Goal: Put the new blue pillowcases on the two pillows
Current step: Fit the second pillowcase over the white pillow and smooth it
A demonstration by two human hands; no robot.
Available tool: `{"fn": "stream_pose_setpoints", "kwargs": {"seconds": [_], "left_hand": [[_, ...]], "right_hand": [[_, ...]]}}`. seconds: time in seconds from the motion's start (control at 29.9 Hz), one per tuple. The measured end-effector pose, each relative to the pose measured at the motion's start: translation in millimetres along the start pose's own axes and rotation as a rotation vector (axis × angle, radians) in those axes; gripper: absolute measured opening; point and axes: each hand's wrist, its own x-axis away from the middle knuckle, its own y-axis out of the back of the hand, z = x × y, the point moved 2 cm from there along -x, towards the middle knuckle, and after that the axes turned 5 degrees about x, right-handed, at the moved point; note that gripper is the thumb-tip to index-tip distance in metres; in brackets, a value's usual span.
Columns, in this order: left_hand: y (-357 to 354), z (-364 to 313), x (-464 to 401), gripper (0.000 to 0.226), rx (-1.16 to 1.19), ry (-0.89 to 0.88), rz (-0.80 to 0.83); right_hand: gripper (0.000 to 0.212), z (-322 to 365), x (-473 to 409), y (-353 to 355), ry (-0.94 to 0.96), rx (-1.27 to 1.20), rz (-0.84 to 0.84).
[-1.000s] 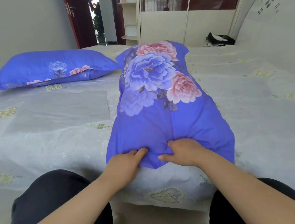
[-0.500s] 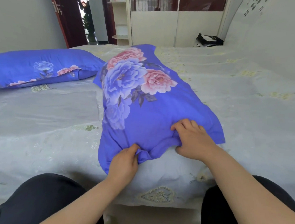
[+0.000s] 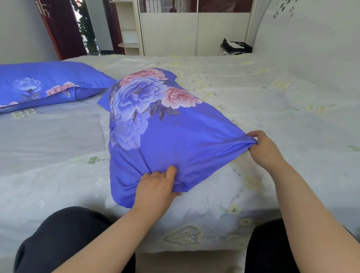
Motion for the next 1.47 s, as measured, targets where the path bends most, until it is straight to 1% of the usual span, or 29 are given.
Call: {"fn": "stream_pose_setpoints", "kwargs": {"seconds": [0.07,0.13,0.17,0.2,0.23,0.27,0.33,0.37,0.4,0.43,0.47,0.5,0.53,0.57,0.6,0.67,0.7,0.73,0.83,0.9,1.04,1.1,1.14,1.17,1.24,1.3,1.4,1.44,1.47], "left_hand": [[1.1,-2.3,-1.3,0.065,-0.018,0.003,-0.057],[0.8,-4.8,-1.2,0.061,-0.012,0.0,-0.077],[0.1,-6.3,-0.8,0.059,-0.007,-0.002,-0.074],[-1.6,-7.1,-0.4,0.057,-0.001,-0.001,-0.069],[-2.8,-7.5,0.4,0.056,0.004,0.005,-0.061],[-3.2,-7.6,0.7,0.054,0.005,0.011,-0.052],[-3.4,-8.5,0.6,0.049,0.007,0.017,-0.038],[-2.9,-9.5,0.6,0.043,0.018,0.018,-0.034],[-1.6,-10.3,0.7,0.036,0.041,0.022,-0.036],[0.2,-10.6,0.6,0.028,0.071,0.03,-0.057],[1.3,-9.9,0.7,0.021,0.106,0.04,-0.092],[1.9,-9.1,1.3,0.014,0.136,0.05,-0.131],[2.9,-9.5,1.0,0.013,0.163,0.06,-0.158],[3.4,-12.7,-1.2,0.014,0.189,0.05,-0.159],[4.0,-18.3,-4.2,0.014,0.193,0.014,-0.148],[1.7,-38.2,-10.0,0.014,0.129,-0.115,-0.068],[-0.2,-48.1,-13.2,0.022,0.094,-0.169,-0.027],[-1.2,-55.4,-16.2,0.031,0.073,-0.198,0.007],[-1.5,-61.0,-20.3,0.042,0.045,-0.186,0.057],[-0.3,-68.9,-18.4,0.047,0.054,-0.191,0.094],[-8.9,-96.4,-5.9,0.063,0.044,-0.239,0.228],[-17.1,-97.6,-3.9,0.07,0.055,-0.235,0.248],[-18.7,-95.4,-4.9,0.073,0.069,-0.231,0.239],[-18.5,-92.9,-6.4,0.075,0.085,-0.224,0.231],[-15.5,-86.7,-8.6,0.075,0.108,-0.203,0.231],[-13.4,-80.3,-9.1,0.075,0.117,-0.187,0.228],[-12.7,-69.9,-6.8,0.073,0.111,-0.165,0.23],[-12.3,-66.3,-5.6,0.072,0.108,-0.161,0.227],[-11.3,-63.1,-4.7,0.071,0.104,-0.156,0.223]], "right_hand": [[0.044,0.0,-0.1,6.8,0.016,-0.206,0.241],[0.063,2.1,3.7,13.7,0.016,-0.446,0.504],[0.063,3.0,3.0,16.2,0.002,-0.579,0.58],[0.051,4.6,0.8,17.2,0.002,-0.696,0.6],[0.034,7.7,-4.1,16.1,0.007,-0.758,0.554],[0.024,14.1,-10.1,15.4,0.018,-0.738,0.434],[0.014,24.6,-26.4,6.0,-0.007,-0.452,0.107],[0.019,32.2,-32.9,-2.1,0.014,-0.314,-0.034],[0.027,45.8,-32.2,-11.8,0.072,-0.212,-0.099],[0.029,60.9,-27.1,-22.0,0.169,-0.129,-0.122],[0.023,72.3,-21.1,-30.1,0.265,0.022,-0.129],[0.019,75.2,-16.3,-36.5,0.372,0.24,-0.151],[0.027,70.2,-14.2,-37.4,0.443,0.466,-0.191],[0.034,53.8,-19.3,-35.5,0.43,0.637,-0.197],[0.035,33.7,-24.5,-32.4,0.365,0.749,-0.155],[0.029,-8.0,-30.8,-32.8,0.192,0.926,-0.029],[0.028,-21.1,-30.4,-35.6,0.14,1.007,0.008],[0.032,-27.0,-30.8,-39.5,0.12,1.066,0.034],[0.042,-31.9,-27.2,-40.3,0.08,1.122,0.049],[0.046,-39.4,-27.4,-32.9,0.008,1.179,0.071],[0.043,-46.2,-21.0,-29.0,-0.122,1.376,0.258],[0.042,-45.8,-23.5,-29.5,-0.142,1.408,0.317],[0.043,-45.8,-25.7,-30.2,-0.149,1.394,0.312],[0.046,-46.5,-28.7,-31.1,-0.164,1.358,0.284],[0.048,-49.4,-35.8,-33.2,-0.153,1.17,0.186],[0.042,-47.7,-38.2,-31.9,-0.129,1.021,0.087],[0.036,-43.5,-42.1,-29.2,-0.083,1.044,-0.099],[0.035,-40.7,-43.2,-30.3,-0.056,1.016,-0.167],[0.035,-35.1,-43.5,-31.7,0.023,0.934,-0.262]]}}
